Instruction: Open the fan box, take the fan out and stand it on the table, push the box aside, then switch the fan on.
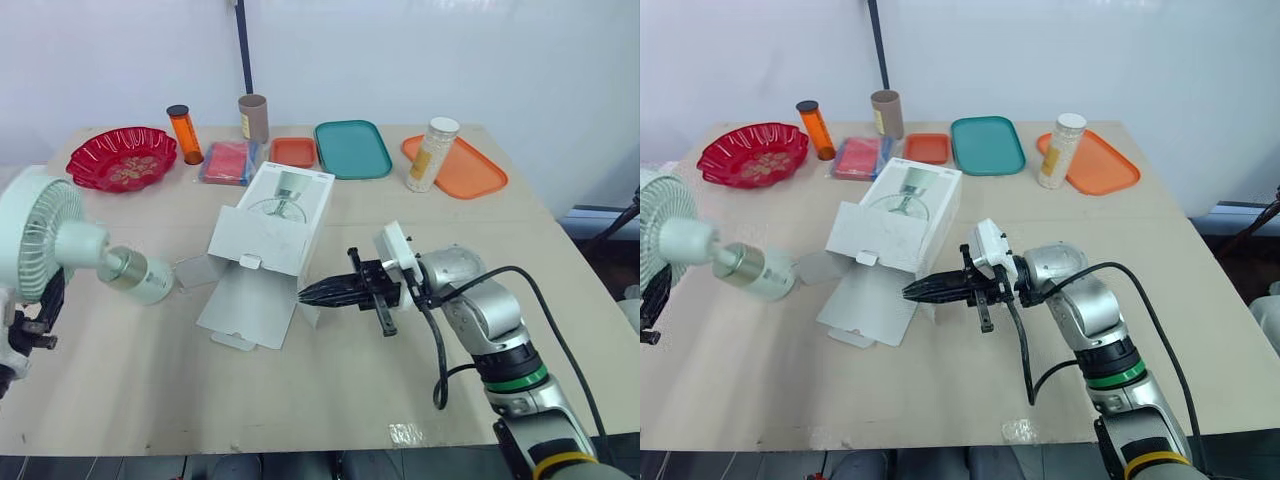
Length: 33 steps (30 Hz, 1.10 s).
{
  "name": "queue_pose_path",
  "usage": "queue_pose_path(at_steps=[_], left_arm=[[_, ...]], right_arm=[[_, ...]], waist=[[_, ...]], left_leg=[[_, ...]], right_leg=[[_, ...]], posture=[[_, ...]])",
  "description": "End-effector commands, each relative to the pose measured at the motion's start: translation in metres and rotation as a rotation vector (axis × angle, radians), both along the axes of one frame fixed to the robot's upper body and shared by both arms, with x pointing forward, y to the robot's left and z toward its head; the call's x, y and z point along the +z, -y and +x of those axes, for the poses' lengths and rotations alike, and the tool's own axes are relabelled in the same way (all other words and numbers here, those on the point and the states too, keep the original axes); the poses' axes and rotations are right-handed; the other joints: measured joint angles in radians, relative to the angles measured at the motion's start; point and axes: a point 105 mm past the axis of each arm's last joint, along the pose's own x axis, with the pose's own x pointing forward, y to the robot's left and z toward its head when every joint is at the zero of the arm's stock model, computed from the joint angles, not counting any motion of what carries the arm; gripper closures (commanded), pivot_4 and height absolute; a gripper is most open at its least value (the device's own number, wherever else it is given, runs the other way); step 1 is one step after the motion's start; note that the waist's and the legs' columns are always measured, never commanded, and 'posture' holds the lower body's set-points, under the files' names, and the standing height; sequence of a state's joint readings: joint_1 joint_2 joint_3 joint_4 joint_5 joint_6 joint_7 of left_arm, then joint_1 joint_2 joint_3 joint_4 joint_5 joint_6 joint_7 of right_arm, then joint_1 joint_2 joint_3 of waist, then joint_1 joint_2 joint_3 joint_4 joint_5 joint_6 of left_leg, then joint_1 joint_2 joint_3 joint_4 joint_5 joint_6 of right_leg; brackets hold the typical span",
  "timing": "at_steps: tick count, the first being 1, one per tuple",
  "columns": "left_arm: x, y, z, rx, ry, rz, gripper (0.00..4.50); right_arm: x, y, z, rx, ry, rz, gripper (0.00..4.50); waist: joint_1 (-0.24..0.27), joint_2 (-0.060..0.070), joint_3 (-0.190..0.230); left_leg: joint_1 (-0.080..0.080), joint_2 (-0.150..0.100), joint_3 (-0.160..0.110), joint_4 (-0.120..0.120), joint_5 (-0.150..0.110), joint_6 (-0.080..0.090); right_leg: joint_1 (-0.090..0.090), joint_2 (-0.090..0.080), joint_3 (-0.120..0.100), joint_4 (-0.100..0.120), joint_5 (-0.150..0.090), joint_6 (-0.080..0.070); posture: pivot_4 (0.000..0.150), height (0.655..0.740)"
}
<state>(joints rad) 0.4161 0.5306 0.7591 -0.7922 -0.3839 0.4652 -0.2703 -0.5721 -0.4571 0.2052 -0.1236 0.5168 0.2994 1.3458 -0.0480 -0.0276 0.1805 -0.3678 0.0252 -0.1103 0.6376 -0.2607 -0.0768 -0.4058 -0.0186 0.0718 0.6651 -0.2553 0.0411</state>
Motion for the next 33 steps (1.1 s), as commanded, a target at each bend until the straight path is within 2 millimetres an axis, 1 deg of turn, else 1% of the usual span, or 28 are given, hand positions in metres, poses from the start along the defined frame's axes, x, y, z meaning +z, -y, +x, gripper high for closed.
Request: queue_pose_path(at_steps=[1, 5, 7, 11, 16, 22, 26, 29, 33], left_arm=[[0.02, 0.009, -0.004, 0.006, 0.05, 0.053, 2.5], [0.012, 0.011, -0.003, 0.022, 0.004, 0.032, 2.5], [0.009, 0.008, -0.002, 0.043, -0.009, 0.019, 2.5], [0.008, -0.003, 0.002, 0.104, -0.011, -0.044, 2.5], [0.006, -0.011, 0.009, 0.133, -0.02, -0.141, 2.5], [-0.005, -0.002, 0.021, 0.068, -0.071, -0.265, 2.5], [-0.009, -0.001, 0.025, 0.049, -0.106, -0.28, 2.5], [-0.013, 0.004, 0.03, 0.015, -0.14, -0.281, 2.5], [-0.021, 0.003, 0.041, 0.014, -0.173, -0.314, 2.5]], right_arm=[[0.006, 0.001, -0.006, 0.017, 0.027, 0.005, 4.5], [0.007, 0.0, -0.007, 0.018, 0.025, 0.001, 4.5], [0.008, -0.001, -0.007, 0.019, 0.024, 0.002, 4.5], [0.007, -0.002, -0.007, 0.013, 0.023, 0.002, 4.5], [0.006, -0.001, -0.009, 0.007, 0.02, 0.004, 4.5], [0.006, -0.001, -0.008, -0.003, 0.021, 0.006, 4.5], [0.005, -0.001, -0.008, -0.014, 0.022, 0.01, 4.5], [0.005, -0.001, -0.008, -0.02, 0.024, 0.016, 4.5], [0.005, -0.002, -0.009, -0.033, 0.027, 0.022, 4.5]], waist=[[0.0, 0.0, 0.0], [0.0, 0.0, 0.0], [0.0, 0.0, 0.0], [0.0, 0.0, 0.0], [0.0, 0.0, 0.0], [0.001, 0.0, -0.001], [0.001, 0.002, -0.002], [0.001, 0.004, -0.003], [0.002, 0.008, -0.005]], left_leg=[[0.0, 0.0, 0.0, 0.0, 0.0, 0.0], [0.0, 0.0, 0.0, 0.0, 0.0, 0.0], [0.0, 0.0, 0.0, 0.0, 0.0, 0.0], [0.001, 0.0, 0.0, 0.0, 0.0, 0.0], [0.001, 0.0, 0.0, 0.0, 0.0, 0.0], [0.001, 0.0, 0.0, 0.0, 0.0, 0.0], [0.002, 0.0, 0.0, 0.0, 0.0, -0.001], [0.002, 0.0, 0.0, 0.0, 0.0, -0.001], [0.003, -0.001, 0.0, 0.0, 0.0, -0.001]], right_leg=[[0.0, 0.0, 0.0, 0.0, 0.0, 0.0], [0.0, 0.0, 0.0, 0.0, 0.0, 0.0], [0.0, 0.0, 0.0, 0.0, 0.0, 0.0], [0.0, 0.0, 0.0, 0.0, 0.0, 0.0], [0.0, 0.0, 0.0, 0.0, 0.0, 0.0], [0.001, 0.0, 0.0, 0.0, 0.0, 0.0], [0.001, 0.0, 0.0, 0.0, 0.0, 0.0], [0.002, 0.0, 0.0, 0.0, 0.0, 0.0], [0.003, 0.0, 0.0, 0.0, 0.0, 0.0]], posture=[[0.15, 0.74], [0.15, 0.74], [0.15, 0.74], [0.15, 0.74], [0.15, 0.74], [0.15, 0.74], [0.15, 0.74], [0.15, 0.74], [0.15, 0.74]])
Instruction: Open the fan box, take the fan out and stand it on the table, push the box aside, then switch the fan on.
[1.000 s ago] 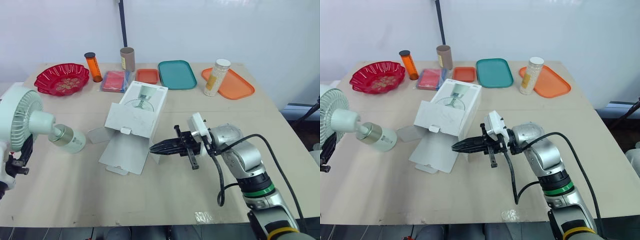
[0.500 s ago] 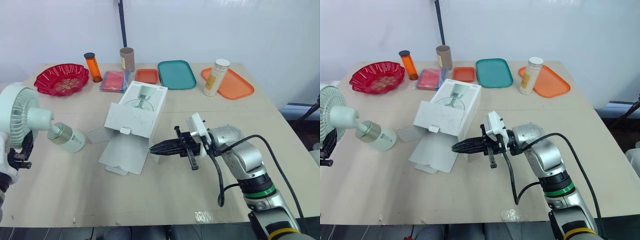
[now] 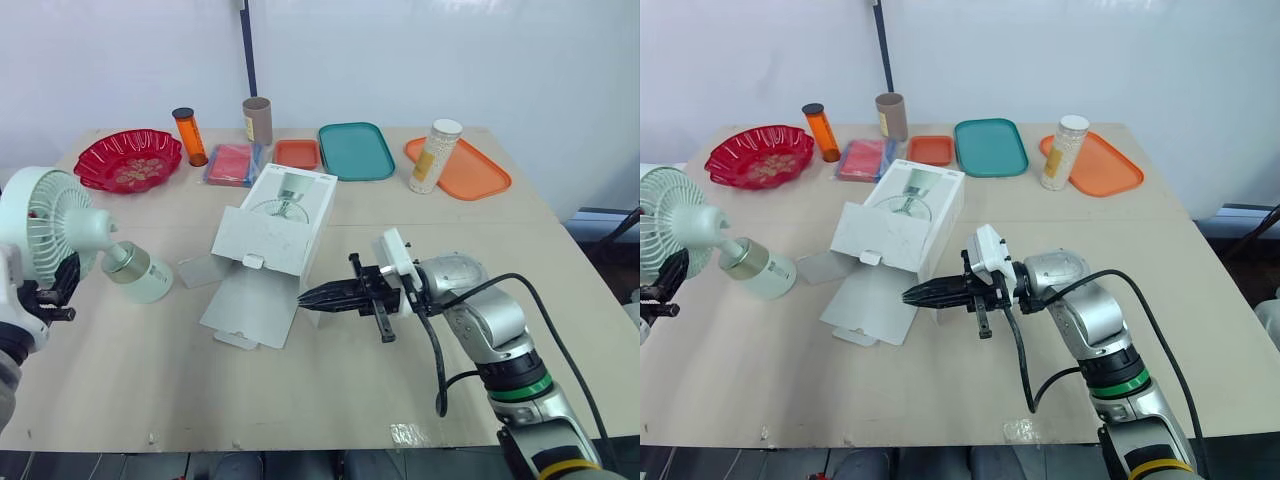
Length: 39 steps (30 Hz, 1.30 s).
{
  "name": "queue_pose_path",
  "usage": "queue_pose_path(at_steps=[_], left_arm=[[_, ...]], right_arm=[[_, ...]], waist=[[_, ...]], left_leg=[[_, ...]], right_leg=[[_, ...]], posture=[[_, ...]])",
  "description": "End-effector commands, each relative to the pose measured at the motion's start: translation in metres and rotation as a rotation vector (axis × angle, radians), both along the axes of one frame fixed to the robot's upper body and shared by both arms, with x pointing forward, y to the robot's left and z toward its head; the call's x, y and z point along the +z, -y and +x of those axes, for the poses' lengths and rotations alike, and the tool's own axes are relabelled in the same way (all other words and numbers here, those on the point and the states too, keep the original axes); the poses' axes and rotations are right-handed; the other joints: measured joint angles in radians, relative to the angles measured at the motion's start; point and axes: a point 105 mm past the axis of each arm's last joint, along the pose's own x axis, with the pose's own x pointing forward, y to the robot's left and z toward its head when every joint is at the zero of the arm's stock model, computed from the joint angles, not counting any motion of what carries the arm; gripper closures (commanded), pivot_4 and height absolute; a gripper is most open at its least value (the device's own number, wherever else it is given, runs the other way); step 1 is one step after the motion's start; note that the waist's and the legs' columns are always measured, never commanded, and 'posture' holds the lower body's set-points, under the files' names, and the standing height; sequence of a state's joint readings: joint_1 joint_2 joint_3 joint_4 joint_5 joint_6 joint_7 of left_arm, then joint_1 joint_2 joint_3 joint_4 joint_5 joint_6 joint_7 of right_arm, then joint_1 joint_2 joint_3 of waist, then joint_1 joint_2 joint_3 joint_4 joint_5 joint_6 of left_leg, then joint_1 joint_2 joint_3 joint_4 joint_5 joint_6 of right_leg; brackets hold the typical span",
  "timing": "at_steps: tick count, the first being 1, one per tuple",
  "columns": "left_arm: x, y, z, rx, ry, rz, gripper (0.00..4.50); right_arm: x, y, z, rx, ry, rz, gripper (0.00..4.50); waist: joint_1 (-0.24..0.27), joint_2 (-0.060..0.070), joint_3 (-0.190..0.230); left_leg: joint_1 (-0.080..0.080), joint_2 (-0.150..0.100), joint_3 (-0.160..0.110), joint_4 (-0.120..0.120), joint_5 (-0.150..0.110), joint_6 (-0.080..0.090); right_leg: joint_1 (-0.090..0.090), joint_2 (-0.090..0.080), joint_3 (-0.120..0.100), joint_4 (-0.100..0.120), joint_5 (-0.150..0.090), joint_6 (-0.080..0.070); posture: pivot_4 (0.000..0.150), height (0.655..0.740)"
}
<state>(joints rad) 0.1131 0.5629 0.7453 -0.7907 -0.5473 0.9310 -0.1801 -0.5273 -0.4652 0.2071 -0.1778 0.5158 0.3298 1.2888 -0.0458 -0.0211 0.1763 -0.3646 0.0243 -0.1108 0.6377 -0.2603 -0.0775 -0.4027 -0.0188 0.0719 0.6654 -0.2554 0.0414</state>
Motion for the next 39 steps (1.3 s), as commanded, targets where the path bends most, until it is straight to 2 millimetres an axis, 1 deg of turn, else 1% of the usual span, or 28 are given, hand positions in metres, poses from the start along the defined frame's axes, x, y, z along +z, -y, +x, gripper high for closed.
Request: queue_pose_path(at_steps=[1, 4, 6, 14, 15, 22, 26, 31, 34, 39], left_arm=[[-0.021, -0.003, 0.008, 0.005, -0.088, -0.076, 2.5], [-0.02, -0.003, 0.013, 0.001, -0.088, -0.095, 2.5], [-0.019, -0.005, 0.015, 0.011, -0.084, -0.109, 2.5], [-0.014, -0.009, 0.018, 0.026, -0.068, -0.114, 2.5], [-0.013, -0.01, 0.018, 0.031, -0.065, -0.11, 2.0], [-0.007, -0.016, 0.018, 0.068, -0.039, -0.08, 2.0], [-0.005, -0.02, 0.016, 0.078, -0.021, -0.093, 2.0], [-0.008, -0.02, 0.016, 0.084, -0.025, -0.098, 2.0], [-0.01, -0.019, 0.017, 0.083, -0.029, -0.1, 2.0], [-0.011, -0.017, 0.017, 0.072, -0.028, -0.103, 2.0]], right_arm=[[0.01, -0.002, -0.006, 0.01, 0.052, 0.023, 4.5], [0.011, -0.002, -0.006, 0.004, 0.054, 0.023, 4.5], [0.012, -0.002, -0.006, -0.001, 0.055, 0.023, 4.5], [0.012, -0.003, -0.005, -0.009, 0.057, 0.024, 4.5], [0.012, -0.003, -0.005, -0.009, 0.057, 0.025, 4.5], [0.012, -0.003, -0.003, -0.01, 0.057, 0.026, 4.5], [0.013, -0.003, -0.003, -0.008, 0.058, 0.027, 4.5], [0.025, -0.003, -0.001, -0.007, 0.057, 0.084, 4.5], [0.038, -0.004, 0.007, -0.047, 0.053, 0.143, 4.5], [0.042, -0.003, 0.015, -0.081, 0.061, 0.16, 4.5]], waist=[[0.0, 0.003, -0.002], [0.0, 0.005, -0.003], [0.0, 0.007, -0.004], [0.0, 0.009, -0.005], [0.0, 0.009, -0.005], [0.0, 0.009, -0.005], [0.0, 0.009, -0.005], [-0.001, 0.009, -0.005], [-0.002, 0.009, -0.005], [-0.001, 0.009, -0.005]], left_leg=[[0.001, 0.0, 0.0, 0.0, 0.0, 0.0], [0.005, -0.001, 0.0, -0.001, 0.0, 0.0], [0.005, -0.001, 0.0, -0.001, 0.0, 0.0], [0.006, -0.001, 0.0, -0.001, 0.0, 0.0], [0.006, -0.001, 0.0, -0.001, 0.0, 0.0], [0.006, -0.001, 0.0, -0.001, 0.0, 0.0], [0.006, -0.001, 0.0, -0.001, 0.0, 0.0], [0.006, -0.001, 0.0, -0.001, 0.0, 0.0], [0.006, -0.001, 0.0, -0.001, 0.0, 0.0], [0.006, -0.001, 0.0, -0.002, 0.0, 0.0]], right_leg=[[0.001, 0.0, 0.0, 0.0, 0.0, 0.0], [0.004, 0.0, 0.001, 0.0, -0.001, 0.001], [0.005, 0.0, 0.001, 0.0, -0.003, 0.005], [0.006, 0.0, 0.001, 0.0, -0.003, 0.004], [0.006, 0.0, 0.001, 0.0, -0.003, 0.004], [0.006, 0.0, 0.001, 0.0, -0.004, 0.005], [0.006, 0.0, 0.001, 0.0, -0.004, 0.005], [0.005, 0.0, 0.001, 0.0, -0.004, 0.005], [0.005, 0.0, 0.001, 0.0, -0.004, 0.005], [0.005, 0.0, 0.001, 0.0, -0.004, 0.005]], posture=[[0.15, 0.74], [0.15, 0.74], [0.15, 0.74], [0.15, 0.74], [0.15, 0.74], [0.15, 0.74], [0.15, 0.74], [0.15, 0.74], [0.15, 0.74], [0.15, 0.74]])
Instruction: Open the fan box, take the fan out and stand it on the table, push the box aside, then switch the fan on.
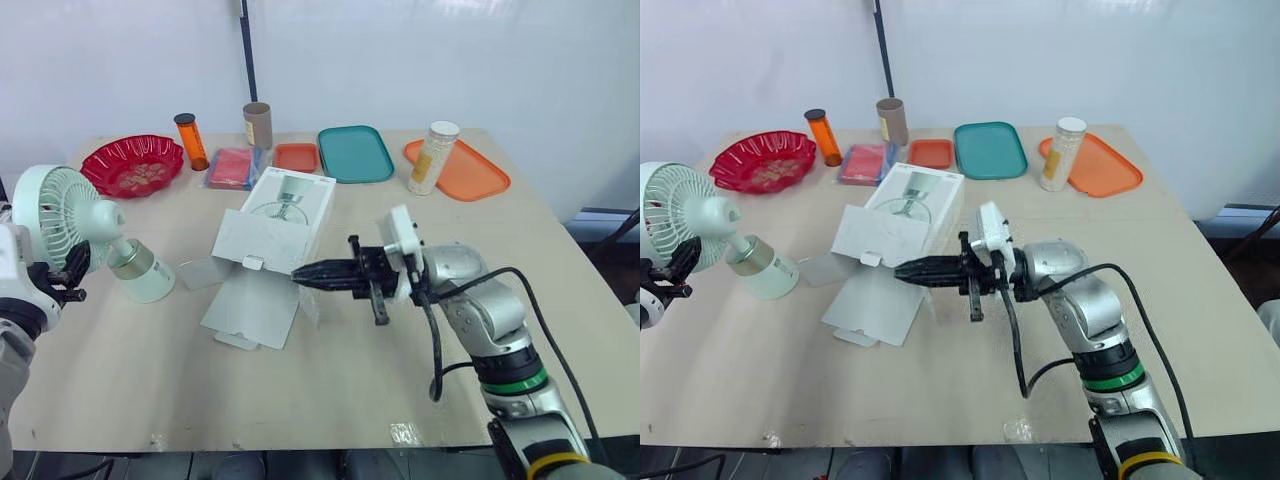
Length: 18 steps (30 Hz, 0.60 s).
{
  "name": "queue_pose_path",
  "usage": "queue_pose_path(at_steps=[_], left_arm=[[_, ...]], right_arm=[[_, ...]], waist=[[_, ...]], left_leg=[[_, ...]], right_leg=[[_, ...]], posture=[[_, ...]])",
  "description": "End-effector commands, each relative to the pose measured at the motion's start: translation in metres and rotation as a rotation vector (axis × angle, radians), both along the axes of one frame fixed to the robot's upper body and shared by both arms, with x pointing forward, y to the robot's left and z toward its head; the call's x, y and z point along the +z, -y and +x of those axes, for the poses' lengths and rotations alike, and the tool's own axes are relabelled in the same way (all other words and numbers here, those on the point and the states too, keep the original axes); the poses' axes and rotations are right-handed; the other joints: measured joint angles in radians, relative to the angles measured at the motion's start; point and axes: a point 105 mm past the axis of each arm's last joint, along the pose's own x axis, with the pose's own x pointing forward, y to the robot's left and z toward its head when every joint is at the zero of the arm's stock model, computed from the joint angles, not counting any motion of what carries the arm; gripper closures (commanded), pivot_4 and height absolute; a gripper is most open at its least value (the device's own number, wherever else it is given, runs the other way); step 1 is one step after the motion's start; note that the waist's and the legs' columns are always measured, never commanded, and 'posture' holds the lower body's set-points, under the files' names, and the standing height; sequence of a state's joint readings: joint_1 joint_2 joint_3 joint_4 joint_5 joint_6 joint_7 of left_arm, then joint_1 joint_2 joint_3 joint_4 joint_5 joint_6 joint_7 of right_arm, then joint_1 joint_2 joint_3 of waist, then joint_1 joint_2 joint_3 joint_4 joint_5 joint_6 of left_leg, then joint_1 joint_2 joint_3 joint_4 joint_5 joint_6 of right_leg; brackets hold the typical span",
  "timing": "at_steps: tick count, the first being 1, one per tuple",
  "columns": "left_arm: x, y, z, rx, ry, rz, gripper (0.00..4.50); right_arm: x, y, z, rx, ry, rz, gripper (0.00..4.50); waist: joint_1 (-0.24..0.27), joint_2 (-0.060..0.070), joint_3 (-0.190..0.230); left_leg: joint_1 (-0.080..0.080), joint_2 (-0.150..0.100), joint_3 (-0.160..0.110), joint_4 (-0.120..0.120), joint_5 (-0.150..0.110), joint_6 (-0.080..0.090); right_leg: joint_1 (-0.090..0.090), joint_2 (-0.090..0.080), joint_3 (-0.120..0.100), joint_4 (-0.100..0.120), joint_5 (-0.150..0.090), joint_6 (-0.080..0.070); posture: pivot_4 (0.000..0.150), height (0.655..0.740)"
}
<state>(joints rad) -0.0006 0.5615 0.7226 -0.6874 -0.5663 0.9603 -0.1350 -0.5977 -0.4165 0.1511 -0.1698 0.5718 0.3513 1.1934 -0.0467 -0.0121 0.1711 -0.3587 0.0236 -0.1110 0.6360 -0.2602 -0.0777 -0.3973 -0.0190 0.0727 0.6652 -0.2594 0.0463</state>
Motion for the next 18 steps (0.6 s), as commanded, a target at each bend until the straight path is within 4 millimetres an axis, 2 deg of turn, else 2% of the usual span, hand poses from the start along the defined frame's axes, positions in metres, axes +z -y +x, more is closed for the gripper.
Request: queue_pose_path(at_steps=[1, 10, 18], left_arm=[[-0.011, -0.008, -0.001, 0.041, -0.042, -0.015, 2.0], [-0.009, -0.006, 0.002, 0.014, -0.03, -0.027, 2.0], [-0.01, -0.004, 0.005, 0.012, -0.031, -0.028, 2.0]], right_arm=[[0.01, 0.002, 0.004, -0.029, 0.032, 0.029, 4.5], [0.006, -0.003, 0.028, -0.16, 0.037, 0.009, 4.5], [0.004, -0.003, 0.03, -0.164, 0.043, 0.003, 4.5]], waist=[[0.0, 0.0, 0.0], [0.0, 0.0, 0.0], [0.0, 0.0, 0.0]], left_leg=[[0.0, 0.0, 0.0, 0.0, 0.0, 0.0], [0.0, 0.0, 0.0, 0.0, 0.0, 0.0], [0.0, 0.0, 0.0, -0.001, 0.0, 0.0]], right_leg=[[0.0, 0.0, 0.0, 0.0, 0.0, 0.0], [-0.001, 0.0, 0.0, 0.0, 0.0, 0.0], [-0.001, 0.0, 0.0, 0.0, 0.0, 0.0]], posture=[[0.15, 0.74], [0.15, 0.74], [0.15, 0.74]])
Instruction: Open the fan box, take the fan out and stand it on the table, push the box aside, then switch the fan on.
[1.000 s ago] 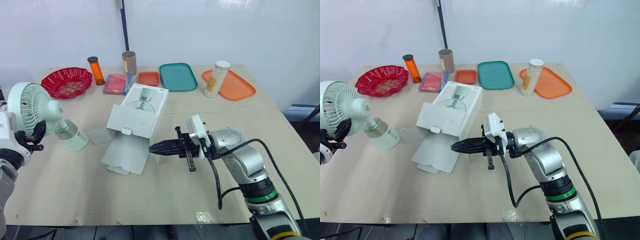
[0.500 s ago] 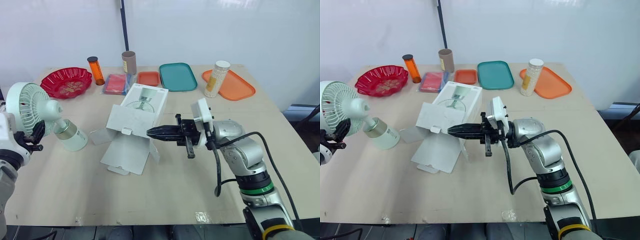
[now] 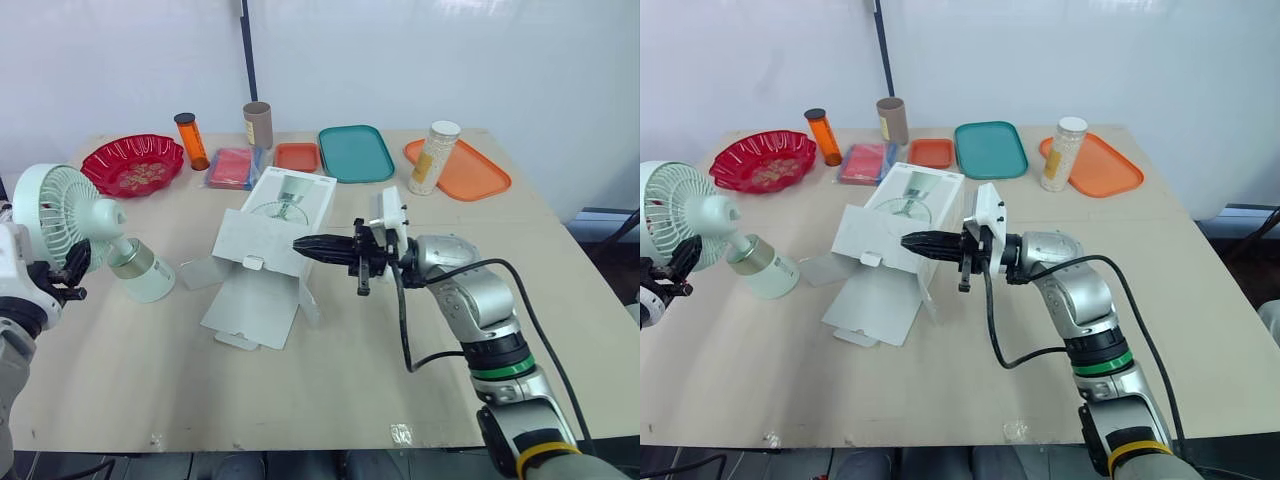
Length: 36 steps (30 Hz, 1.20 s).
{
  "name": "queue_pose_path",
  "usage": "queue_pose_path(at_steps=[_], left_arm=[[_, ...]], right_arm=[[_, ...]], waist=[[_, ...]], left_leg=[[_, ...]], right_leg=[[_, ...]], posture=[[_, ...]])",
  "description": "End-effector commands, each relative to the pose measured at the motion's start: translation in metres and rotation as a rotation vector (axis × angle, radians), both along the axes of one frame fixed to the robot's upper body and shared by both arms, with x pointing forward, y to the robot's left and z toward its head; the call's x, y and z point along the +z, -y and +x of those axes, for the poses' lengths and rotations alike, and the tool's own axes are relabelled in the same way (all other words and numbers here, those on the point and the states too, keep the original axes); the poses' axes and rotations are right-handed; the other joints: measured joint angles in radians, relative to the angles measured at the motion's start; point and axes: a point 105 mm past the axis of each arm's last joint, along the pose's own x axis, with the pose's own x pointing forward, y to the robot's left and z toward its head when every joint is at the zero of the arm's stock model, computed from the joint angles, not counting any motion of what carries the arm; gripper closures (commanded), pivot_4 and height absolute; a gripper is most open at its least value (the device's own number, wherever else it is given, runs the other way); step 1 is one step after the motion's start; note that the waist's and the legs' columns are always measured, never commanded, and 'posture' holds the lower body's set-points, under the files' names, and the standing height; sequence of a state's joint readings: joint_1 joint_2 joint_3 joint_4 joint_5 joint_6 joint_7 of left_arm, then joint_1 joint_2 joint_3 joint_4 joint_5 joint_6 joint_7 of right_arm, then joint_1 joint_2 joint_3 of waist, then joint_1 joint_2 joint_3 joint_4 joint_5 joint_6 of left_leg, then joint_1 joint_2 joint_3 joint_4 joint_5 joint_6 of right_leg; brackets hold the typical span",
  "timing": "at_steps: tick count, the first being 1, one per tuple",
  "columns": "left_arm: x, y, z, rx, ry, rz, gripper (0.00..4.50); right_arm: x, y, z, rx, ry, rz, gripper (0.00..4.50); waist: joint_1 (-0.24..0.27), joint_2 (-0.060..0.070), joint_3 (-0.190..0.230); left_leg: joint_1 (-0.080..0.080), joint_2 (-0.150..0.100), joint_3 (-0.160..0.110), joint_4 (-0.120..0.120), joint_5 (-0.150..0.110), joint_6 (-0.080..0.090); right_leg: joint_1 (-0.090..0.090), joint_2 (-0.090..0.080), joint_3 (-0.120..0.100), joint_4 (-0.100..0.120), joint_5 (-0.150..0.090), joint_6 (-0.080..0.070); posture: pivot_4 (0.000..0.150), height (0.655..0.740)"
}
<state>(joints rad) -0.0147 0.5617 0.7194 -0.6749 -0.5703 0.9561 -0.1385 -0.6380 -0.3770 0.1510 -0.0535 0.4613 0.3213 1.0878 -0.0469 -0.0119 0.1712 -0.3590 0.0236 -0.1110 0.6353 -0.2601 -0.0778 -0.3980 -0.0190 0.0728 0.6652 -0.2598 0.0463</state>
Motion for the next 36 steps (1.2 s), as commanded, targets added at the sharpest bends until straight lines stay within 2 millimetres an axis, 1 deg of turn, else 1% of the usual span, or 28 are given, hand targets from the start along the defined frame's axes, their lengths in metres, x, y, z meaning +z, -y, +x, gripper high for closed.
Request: queue_pose_path(at_steps=[1, 13, 18, 19, 20, 22, 24, 25, 27, 29, 35, 36], left_arm=[[-0.011, -0.004, 0.003, 0.022, -0.039, -0.018, 2.0], [-0.004, -0.008, 0.0, 0.034, 0.014, -0.019, 2.0], [-0.001, -0.008, 0.0, 0.054, 0.048, 0.018, 2.0], [0.0, -0.008, 0.001, 0.058, 0.056, 0.02, 1.46], [0.005, -0.009, 0.001, 0.067, 0.078, 0.048, 1.38], [0.009, -0.009, 0.002, 0.068, 0.099, 0.094, 1.38], [0.006, -0.009, 0.002, 0.07, 0.097, 0.095, 1.38], [0.004, -0.009, 0.002, 0.07, 0.091, 0.089, 1.38], [0.001, -0.009, 0.002, 0.066, 0.086, 0.091, 1.38], [0.001, -0.008, 0.002, 0.066, 0.088, 0.092, 1.38], [0.006, -0.01, 0.0, 0.075, 0.128, 0.075, 1.38], [0.006, -0.009, 0.0, 0.069, 0.133, 0.069, 0.8]], right_arm=[[0.011, -0.003, -0.004, 0.022, 0.058, 0.013, 4.5], [0.007, -0.004, -0.009, 0.051, 0.066, 0.002, 4.5], [0.008, -0.004, -0.008, 0.054, 0.067, 0.002, 4.5], [0.008, -0.004, -0.008, 0.055, 0.068, 0.001, 4.5], [0.007, -0.005, -0.009, 0.058, 0.069, -0.001, 4.5], [0.007, -0.005, -0.01, 0.065, 0.069, -0.002, 4.5], [0.006, -0.005, -0.011, 0.069, 0.069, -0.003, 4.5], [0.006, -0.005, -0.011, 0.07, 0.069, -0.003, 4.5], [0.006, -0.005, -0.012, 0.071, 0.07, -0.005, 4.5], [0.006, -0.005, -0.012, 0.074, 0.071, -0.006, 4.5], [0.004, -0.005, -0.012, 0.084, 0.073, -0.013, 4.5], [0.004, -0.005, -0.013, 0.087, 0.073, -0.015, 4.5]], waist=[[0.0, 0.0, 0.0], [0.0, 0.0, 0.0], [0.0, -0.001, 0.0], [0.0, -0.001, 0.0], [-0.001, -0.001, 0.001], [-0.001, -0.006, 0.003], [-0.001, -0.009, 0.005], [-0.001, -0.01, 0.005], [-0.001, -0.01, 0.005], [-0.001, -0.01, 0.005], [-0.001, -0.011, 0.006], [-0.001, -0.011, 0.006]], left_leg=[[0.0, 0.0, 0.0, 0.0, 0.0, 0.0], [0.0, 0.0, 0.0, 0.0, 0.0, 0.0], [0.0, 0.0, 0.0, 0.0, 0.0, 0.0], [0.0, 0.0, 0.0, 0.0, 0.0, 0.0], [0.0, 0.0, 0.0, 0.0, 0.0, 0.0], [-0.001, 0.0, 0.0, 0.0, 0.0, 0.0], [-0.003, 0.001, 0.0, -0.001, 0.0, 0.0], [-0.004, 0.001, 0.0, -0.001, 0.0, 0.0], [-0.009, 0.001, 0.0, -0.001, 0.0, -0.001], [-0.01, 0.001, 0.0, -0.001, -0.001, -0.001], [-0.01, 0.001, 0.0, 0.0, -0.001, -0.002], [-0.01, 0.001, 0.0, 0.0, -0.001, -0.002]], right_leg=[[0.0, 0.0, 0.0, 0.0, 0.0, 0.0], [0.0, 0.0, 0.0, 0.0, -0.001, 0.001], [0.0, 0.0, 0.0, 0.0, -0.001, 0.001], [0.0, 0.0, 0.0, 0.0, -0.001, 0.001], [0.0, 0.0, 0.0, 0.0, -0.001, 0.001], [-0.001, 0.0, 0.0, 0.0, -0.001, 0.001], [-0.003, 0.0, 0.0, -0.001, 0.001, -0.001], [-0.004, 0.0, 0.0, -0.001, 0.002, -0.003], [-0.008, 0.0, 0.0, -0.001, 0.002, -0.004], [-0.01, 0.0, 0.0, -0.001, 0.002, -0.004], [-0.009, 0.0, 0.0, -0.001, 0.002, -0.004], [-0.009, 0.0, 0.0, -0.001, 0.002, -0.004]], posture=[[0.15, 0.74], [0.15, 0.74], [0.15, 0.74], [0.15, 0.74], [0.15, 0.74], [0.15, 0.74], [0.15, 0.74], [0.15, 0.74], [0.15, 0.74], [0.15, 0.74], [0.15, 0.74], [0.15, 0.74]])
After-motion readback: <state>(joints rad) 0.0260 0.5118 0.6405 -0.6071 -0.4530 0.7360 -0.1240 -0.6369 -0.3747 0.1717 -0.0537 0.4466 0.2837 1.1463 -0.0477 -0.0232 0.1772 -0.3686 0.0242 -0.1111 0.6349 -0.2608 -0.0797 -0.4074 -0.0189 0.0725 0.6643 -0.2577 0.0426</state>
